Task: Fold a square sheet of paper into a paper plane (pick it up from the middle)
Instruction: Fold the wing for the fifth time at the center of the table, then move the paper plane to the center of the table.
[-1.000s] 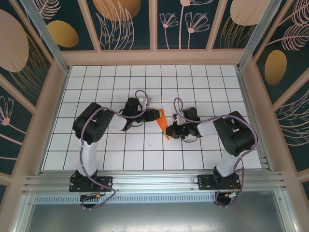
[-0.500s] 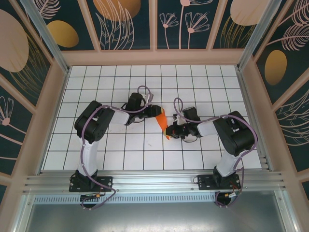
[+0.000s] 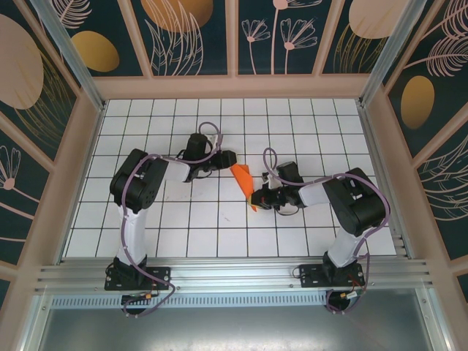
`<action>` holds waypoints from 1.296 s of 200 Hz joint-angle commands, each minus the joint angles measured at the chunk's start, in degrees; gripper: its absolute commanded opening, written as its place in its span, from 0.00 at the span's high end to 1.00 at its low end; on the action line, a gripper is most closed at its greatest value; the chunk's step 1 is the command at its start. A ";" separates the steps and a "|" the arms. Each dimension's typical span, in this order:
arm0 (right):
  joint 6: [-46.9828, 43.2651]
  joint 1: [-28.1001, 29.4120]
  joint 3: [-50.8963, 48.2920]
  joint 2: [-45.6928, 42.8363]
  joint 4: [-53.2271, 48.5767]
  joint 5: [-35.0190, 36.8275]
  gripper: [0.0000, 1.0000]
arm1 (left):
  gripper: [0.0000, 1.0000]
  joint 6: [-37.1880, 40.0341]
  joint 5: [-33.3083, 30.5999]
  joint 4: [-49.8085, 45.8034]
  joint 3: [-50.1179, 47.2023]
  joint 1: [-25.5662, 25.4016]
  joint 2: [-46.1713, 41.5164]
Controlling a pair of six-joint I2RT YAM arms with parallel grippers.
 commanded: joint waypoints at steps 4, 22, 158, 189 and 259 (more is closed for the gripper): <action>-2.20 0.58 -4.40 6.09 -10.80 12.08 1.00 | 0.55 2.26 -0.78 -3.25 1.91 1.18 0.09; -2.11 0.74 -3.63 3.79 -10.84 11.31 1.00 | 0.54 3.00 -1.41 -4.78 1.77 1.28 -3.12; -4.75 -4.04 4.91 -16.44 -15.68 14.62 0.65 | 0.48 -7.64 -8.17 -0.79 -24.67 -5.39 -29.67; -6.02 -3.05 6.66 -10.94 -14.05 12.12 0.64 | 0.47 -10.73 -7.48 2.94 -25.55 -6.78 -28.30; -7.92 -1.56 9.45 -4.59 -12.54 7.94 0.63 | 0.46 -10.30 -6.49 1.72 -23.83 -7.05 -26.60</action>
